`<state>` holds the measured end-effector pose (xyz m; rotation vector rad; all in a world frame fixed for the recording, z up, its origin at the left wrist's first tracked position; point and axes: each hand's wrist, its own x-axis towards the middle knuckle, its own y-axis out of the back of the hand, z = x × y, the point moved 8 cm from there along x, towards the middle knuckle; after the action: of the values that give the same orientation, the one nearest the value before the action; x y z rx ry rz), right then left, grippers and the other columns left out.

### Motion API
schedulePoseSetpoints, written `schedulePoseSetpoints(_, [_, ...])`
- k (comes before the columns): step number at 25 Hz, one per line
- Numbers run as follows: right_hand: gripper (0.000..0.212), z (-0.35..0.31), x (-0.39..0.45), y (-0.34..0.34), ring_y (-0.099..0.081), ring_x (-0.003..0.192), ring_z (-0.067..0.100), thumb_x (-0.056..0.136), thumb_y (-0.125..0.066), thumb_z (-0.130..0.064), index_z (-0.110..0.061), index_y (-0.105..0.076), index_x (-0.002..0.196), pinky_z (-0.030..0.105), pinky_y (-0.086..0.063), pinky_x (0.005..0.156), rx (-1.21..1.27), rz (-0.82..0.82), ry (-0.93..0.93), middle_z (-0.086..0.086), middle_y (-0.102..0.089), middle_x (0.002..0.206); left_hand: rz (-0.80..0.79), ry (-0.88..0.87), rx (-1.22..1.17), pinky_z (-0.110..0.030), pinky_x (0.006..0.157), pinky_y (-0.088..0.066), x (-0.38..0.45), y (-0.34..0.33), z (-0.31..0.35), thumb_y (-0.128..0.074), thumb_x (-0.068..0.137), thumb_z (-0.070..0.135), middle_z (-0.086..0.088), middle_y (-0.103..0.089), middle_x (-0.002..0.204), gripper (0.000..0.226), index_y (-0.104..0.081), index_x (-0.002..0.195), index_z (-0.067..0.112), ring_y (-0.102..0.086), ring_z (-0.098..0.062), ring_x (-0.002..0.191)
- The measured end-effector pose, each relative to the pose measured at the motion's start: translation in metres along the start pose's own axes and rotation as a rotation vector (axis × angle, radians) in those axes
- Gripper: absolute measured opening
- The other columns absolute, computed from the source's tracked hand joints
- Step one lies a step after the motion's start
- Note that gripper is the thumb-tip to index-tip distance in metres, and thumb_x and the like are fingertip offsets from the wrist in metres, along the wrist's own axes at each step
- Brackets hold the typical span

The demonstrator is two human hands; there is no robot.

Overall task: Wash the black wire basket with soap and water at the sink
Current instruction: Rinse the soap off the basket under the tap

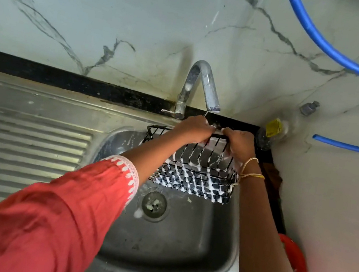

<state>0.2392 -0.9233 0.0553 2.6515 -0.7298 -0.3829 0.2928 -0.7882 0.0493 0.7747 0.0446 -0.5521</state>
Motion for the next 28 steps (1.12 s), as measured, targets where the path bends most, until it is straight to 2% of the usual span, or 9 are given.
schedulePoseSetpoints(4, [0.032, -0.007, 0.013, 0.008, -0.048, 0.034, 0.003, 0.088, -0.058, -0.021, -0.016, -0.048, 0.058, 0.017, -0.037, 0.042, -0.282, -0.089, -0.070, -0.004, -0.050, 0.040, -0.073, -0.091, -0.414, -0.018, 0.047, -0.044, 0.003, -0.009, 0.013, -0.055, 0.096, 0.026, -0.002, -0.063, 0.058, 0.024, -0.065, 0.080, 0.011, -0.056, -0.011, 0.042])
schedulePoseSetpoints(6, [0.023, -0.012, 0.015, 0.002, -0.066, 0.068, 0.015, 0.090, -0.055, -0.026, -0.011, -0.062, 0.073, 0.021, -0.049, 0.059, -0.348, -0.113, -0.091, 0.008, -0.064, 0.070, -0.090, -0.118, -0.519, -0.020, 0.050, -0.048, -0.003, -0.011, 0.006, -0.052, 0.098, 0.029, 0.000, -0.066, 0.056, 0.036, -0.067, 0.078, 0.004, -0.059, -0.015, 0.046])
schedulePoseSetpoints(8, [0.034, -0.021, 0.012, -0.010, -0.063, 0.102, 0.036, 0.092, -0.050, -0.027, 0.001, -0.065, 0.104, 0.034, -0.051, 0.082, -0.406, -0.105, -0.099, 0.022, -0.066, 0.106, -0.085, -0.071, -0.568, -0.021, 0.051, -0.049, -0.006, -0.010, 0.001, -0.048, 0.100, 0.030, 0.001, -0.064, 0.051, 0.044, -0.065, 0.071, 0.002, -0.059, -0.013, 0.043])
schedulePoseSetpoints(11, [0.039, -0.044, -0.001, -0.035, -0.054, 0.117, 0.038, 0.098, -0.038, -0.020, 0.004, -0.056, 0.123, 0.037, -0.044, 0.095, -0.423, -0.092, -0.039, 0.025, -0.057, 0.127, -0.007, 0.019, -0.406, -0.030, 0.067, -0.049, -0.004, -0.001, -0.002, -0.039, 0.102, 0.019, -0.016, -0.067, 0.072, 0.034, -0.064, 0.092, -0.002, -0.064, -0.026, 0.066])
schedulePoseSetpoints(14, [0.042, -0.056, -0.012, -0.059, -0.057, 0.112, 0.037, 0.097, -0.037, -0.031, -0.001, -0.062, 0.114, 0.037, -0.043, 0.092, -0.500, -0.076, 0.047, 0.022, -0.061, 0.122, 0.113, 0.257, -0.635, -0.030, 0.068, -0.043, -0.001, 0.004, -0.037, -0.045, 0.100, 0.027, -0.014, -0.061, 0.082, 0.030, -0.061, 0.087, 0.005, -0.056, -0.022, 0.072])
schedulePoseSetpoints(19, [0.044, -0.041, -0.025, -0.073, -0.060, 0.091, 0.033, 0.095, -0.034, -0.054, -0.019, -0.050, 0.075, 0.038, -0.045, 0.078, -0.721, -0.203, 0.315, 0.012, -0.065, 0.092, 0.241, 0.530, -1.035, -0.035, 0.085, -0.047, -0.018, 0.007, -0.100, -0.064, 0.083, 0.051, -0.017, -0.064, 0.122, 0.060, -0.062, 0.122, 0.005, -0.061, -0.030, 0.106])
schedulePoseSetpoints(21, [0.046, -0.033, -0.015, -0.063, -0.061, 0.092, 0.034, 0.094, -0.036, -0.055, -0.017, -0.056, 0.077, 0.036, -0.045, 0.077, -0.779, -0.166, 0.267, 0.013, -0.066, 0.094, 0.273, 0.554, -1.058, -0.031, 0.080, -0.049, -0.019, 0.009, -0.110, -0.065, 0.081, 0.052, -0.014, -0.068, 0.110, 0.059, -0.065, 0.115, 0.004, -0.062, -0.031, 0.104])
schedulePoseSetpoints(24, [0.047, -0.036, -0.004, -0.061, -0.062, 0.095, 0.037, 0.092, -0.040, -0.046, -0.007, -0.066, 0.093, 0.035, -0.046, 0.077, -0.808, -0.116, 0.160, 0.017, -0.067, 0.101, 0.249, 0.395, -0.971, -0.019, 0.048, -0.041, -0.014, 0.020, -0.092, -0.046, 0.097, 0.038, -0.004, -0.060, 0.065, 0.040, -0.059, 0.074, 0.008, -0.053, -0.018, 0.059])
schedulePoseSetpoints(28, [0.045, -0.056, -0.007, -0.057, -0.063, 0.098, 0.036, 0.094, -0.037, -0.039, -0.006, -0.066, 0.100, 0.035, -0.046, 0.078, -0.938, -0.052, 0.175, 0.016, -0.067, 0.104, 0.342, 0.299, -0.883, -0.026, 0.061, -0.043, -0.017, 0.031, -0.080, -0.068, 0.083, 0.034, -0.005, -0.061, 0.073, 0.030, -0.060, 0.081, 0.005, -0.057, -0.018, 0.064])
